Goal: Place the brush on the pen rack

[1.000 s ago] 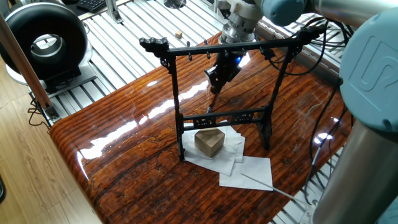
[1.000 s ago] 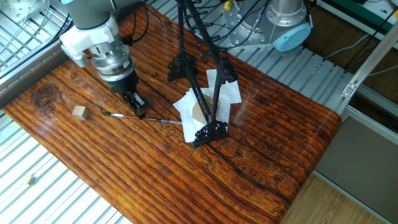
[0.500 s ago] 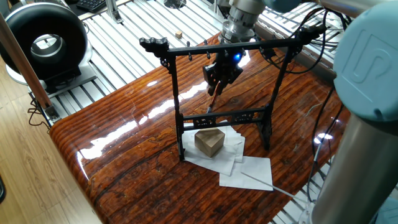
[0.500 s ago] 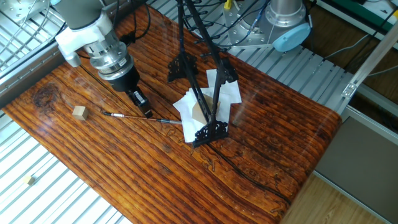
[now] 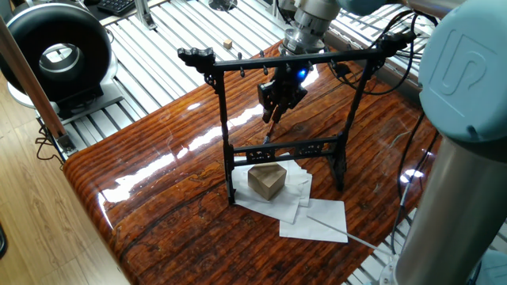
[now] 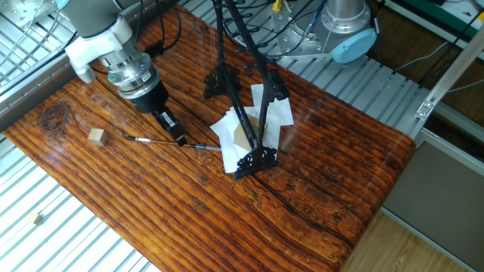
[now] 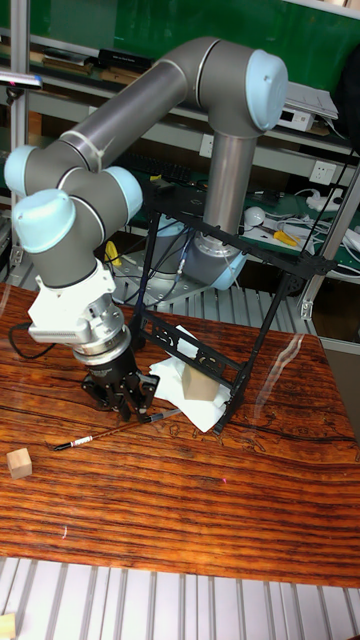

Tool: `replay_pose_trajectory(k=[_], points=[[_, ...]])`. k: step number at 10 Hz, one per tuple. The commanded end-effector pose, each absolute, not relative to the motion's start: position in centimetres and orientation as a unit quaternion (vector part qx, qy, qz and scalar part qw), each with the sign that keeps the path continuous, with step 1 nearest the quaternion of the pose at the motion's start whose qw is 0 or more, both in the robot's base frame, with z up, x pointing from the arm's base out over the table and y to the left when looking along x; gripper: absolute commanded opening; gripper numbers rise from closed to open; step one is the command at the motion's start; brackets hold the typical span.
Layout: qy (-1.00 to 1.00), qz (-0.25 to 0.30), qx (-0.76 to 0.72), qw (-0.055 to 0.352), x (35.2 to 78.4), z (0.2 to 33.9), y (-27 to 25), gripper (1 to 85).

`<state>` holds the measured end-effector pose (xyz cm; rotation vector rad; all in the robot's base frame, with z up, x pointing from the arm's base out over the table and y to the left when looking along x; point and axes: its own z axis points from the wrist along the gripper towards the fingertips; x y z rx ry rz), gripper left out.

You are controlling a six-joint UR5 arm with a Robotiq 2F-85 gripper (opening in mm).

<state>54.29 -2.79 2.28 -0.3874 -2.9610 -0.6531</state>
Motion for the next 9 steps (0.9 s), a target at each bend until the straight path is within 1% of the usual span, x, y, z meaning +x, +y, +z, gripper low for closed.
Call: replay_pose_trajectory(k=[1,2,4,5,6,7,9], points=[[-0.971,-0.206,-0.112,0.048,53.68,1.9,-3.62,31.7],[-0.972,-0.204,-0.105,0.056,53.19,1.93,-3.74,29.7],[-0.971,-0.208,-0.096,0.066,52.69,2.16,-3.6,29.7],[-0.968,-0.219,-0.102,0.063,52.93,2.39,-3.09,29.7],[-0.969,-0.217,-0.109,0.054,53.49,2.29,-3.23,29.7],[-0.97,-0.21,-0.11,0.051,53.57,2.12,-3.62,30.7],[-0.97,-0.213,-0.108,0.051,53.61,2.1,-3.57,31.0]])
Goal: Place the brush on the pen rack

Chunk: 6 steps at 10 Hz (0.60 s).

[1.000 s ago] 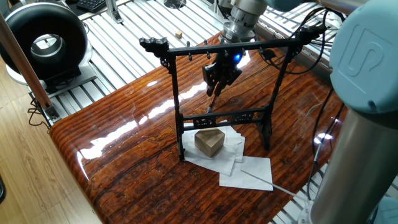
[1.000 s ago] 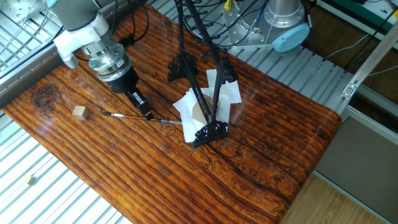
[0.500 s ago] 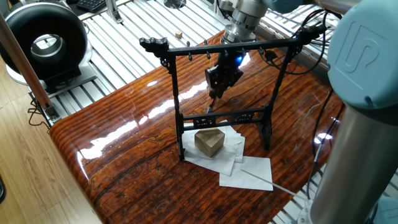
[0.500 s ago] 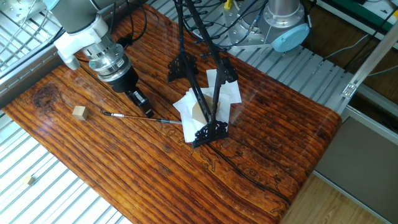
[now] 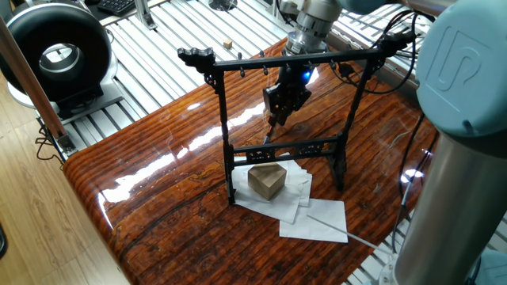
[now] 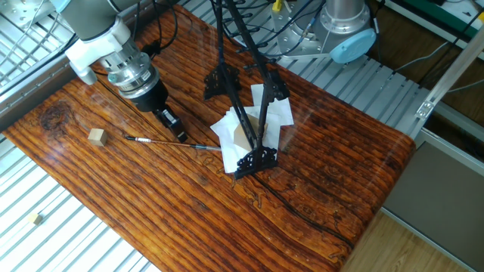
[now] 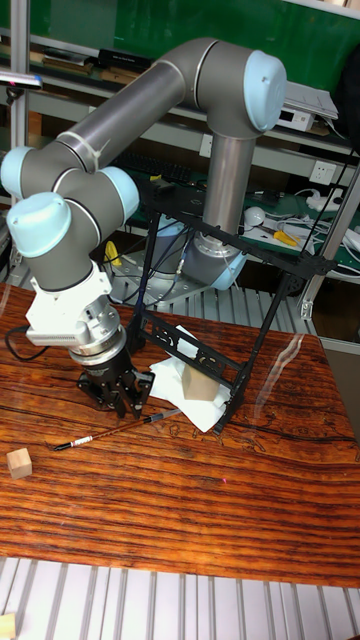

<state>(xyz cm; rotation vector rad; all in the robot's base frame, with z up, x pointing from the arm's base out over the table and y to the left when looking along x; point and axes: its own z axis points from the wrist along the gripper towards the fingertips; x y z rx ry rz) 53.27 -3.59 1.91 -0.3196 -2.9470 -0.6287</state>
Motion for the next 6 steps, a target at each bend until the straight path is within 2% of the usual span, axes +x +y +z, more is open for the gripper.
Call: replay_pose_trajectory(k=[1,3,6], points=[[-0.97,-0.211,-0.106,0.051,53.63,1.99,-3.65,31.0],[-0.971,-0.209,-0.107,0.044,54.1,1.52,-3.75,31.0],[-0.968,-0.217,-0.108,0.065,53.18,1.74,-3.24,32.0]])
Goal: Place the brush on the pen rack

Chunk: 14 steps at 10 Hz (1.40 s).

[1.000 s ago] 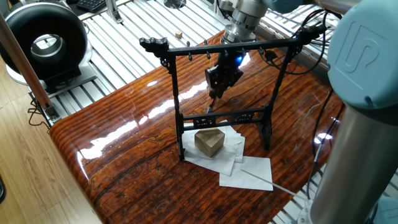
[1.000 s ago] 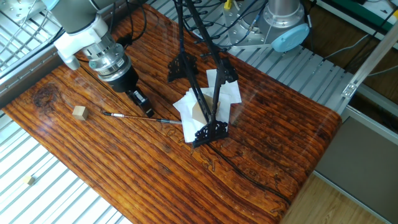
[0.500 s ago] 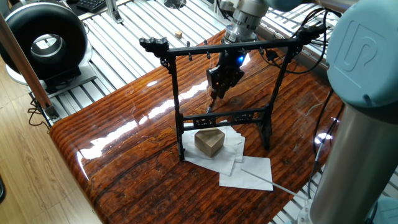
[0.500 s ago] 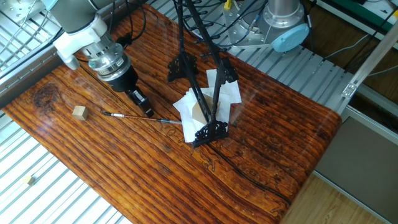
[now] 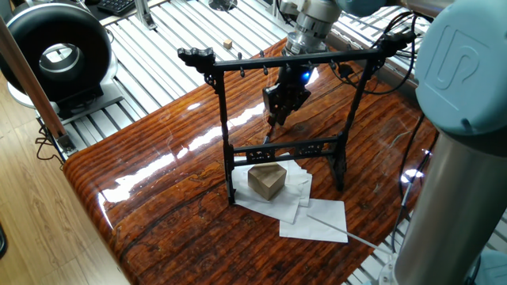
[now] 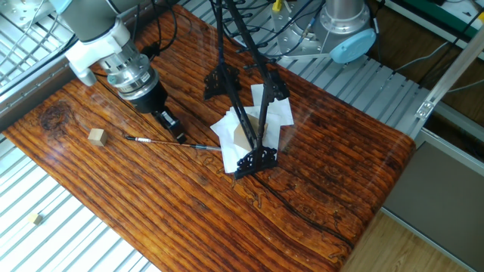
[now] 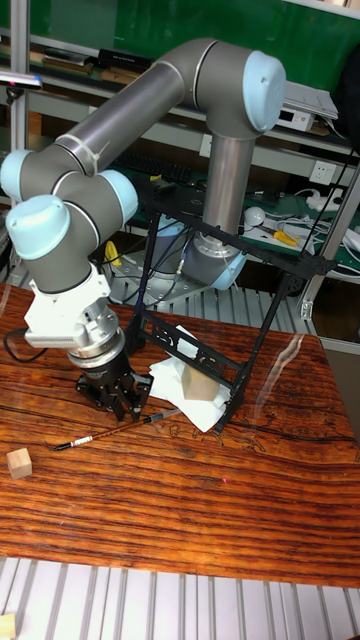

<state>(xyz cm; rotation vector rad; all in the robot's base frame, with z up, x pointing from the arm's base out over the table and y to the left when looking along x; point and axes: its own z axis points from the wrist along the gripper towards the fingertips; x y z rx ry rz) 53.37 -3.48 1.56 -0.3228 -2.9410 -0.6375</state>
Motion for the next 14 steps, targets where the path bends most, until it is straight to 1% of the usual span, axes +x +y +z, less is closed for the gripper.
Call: replay_pose_trajectory(k=[1,2,4,5,6,7,8,9,12,14], points=[[-0.967,-0.223,-0.105,0.072,52.8,1.9,-3.0,28.0],[-0.966,-0.228,-0.1,0.07,52.9,1.8,-2.8,27.0],[-0.967,-0.226,-0.099,0.06,53.5,1.6,-3.0,29.0],[-0.968,-0.222,-0.102,0.055,53.8,1.4,-3.2,28.7],[-0.971,-0.212,-0.096,0.057,53.6,1.2,-3.8,29.3],[-0.968,-0.224,-0.099,0.061,53.6,1.6,-3.3,29.0],[-0.968,-0.219,-0.11,0.06,53.7,1.3,-3.6,29.0],[-0.965,-0.216,-0.133,0.061,53.9,1.3,-3.7,26.0],[-0.96,-0.205,-0.179,0.063,54.2,1.2,-4.2,23.7],[-0.954,-0.212,-0.203,0.065,54.5,1.4,-3.8,23.3]])
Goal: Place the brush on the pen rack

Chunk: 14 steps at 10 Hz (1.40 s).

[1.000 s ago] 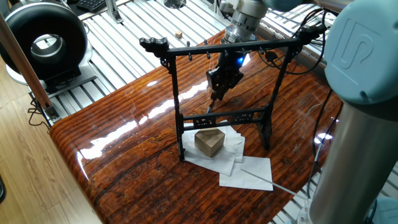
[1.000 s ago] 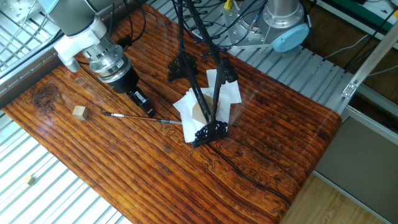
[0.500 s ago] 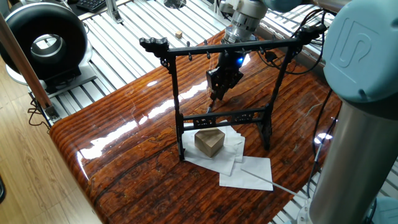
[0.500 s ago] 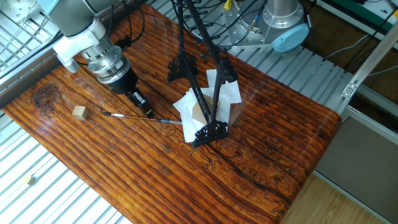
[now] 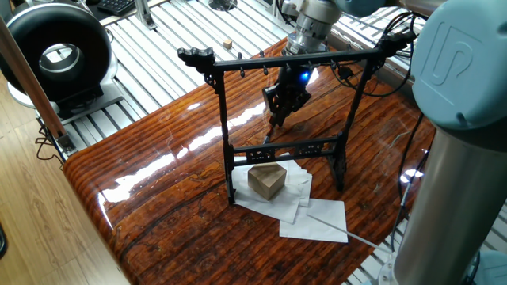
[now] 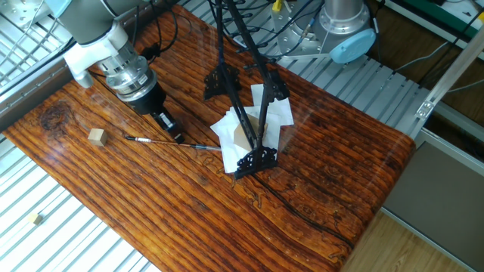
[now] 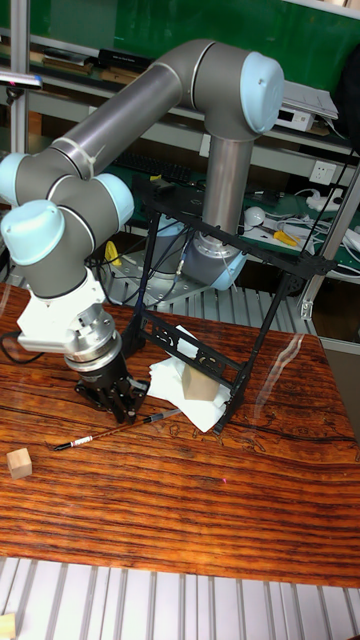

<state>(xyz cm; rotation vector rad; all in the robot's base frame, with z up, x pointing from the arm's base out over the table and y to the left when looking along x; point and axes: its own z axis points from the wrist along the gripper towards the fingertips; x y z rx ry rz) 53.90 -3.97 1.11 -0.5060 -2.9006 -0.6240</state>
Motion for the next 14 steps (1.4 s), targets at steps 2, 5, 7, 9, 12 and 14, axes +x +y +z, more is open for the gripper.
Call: replay_pose_trajectory(k=[2,5,7,9,12,14], points=[[-0.947,-0.221,-0.225,0.066,54.88,1.48,-3.34,22.3],[-0.942,-0.227,-0.239,0.068,55.15,1.13,-2.96,20.0],[-0.944,-0.219,-0.237,0.07,54.68,0.95,-3.53,18.7],[-0.944,-0.219,-0.236,0.071,54.57,0.96,-3.55,17.0],[-0.945,-0.218,-0.234,0.071,54.57,0.93,-3.56,16.7],[-0.947,-0.226,-0.22,0.064,54.84,1.1,-3.31,19.3]])
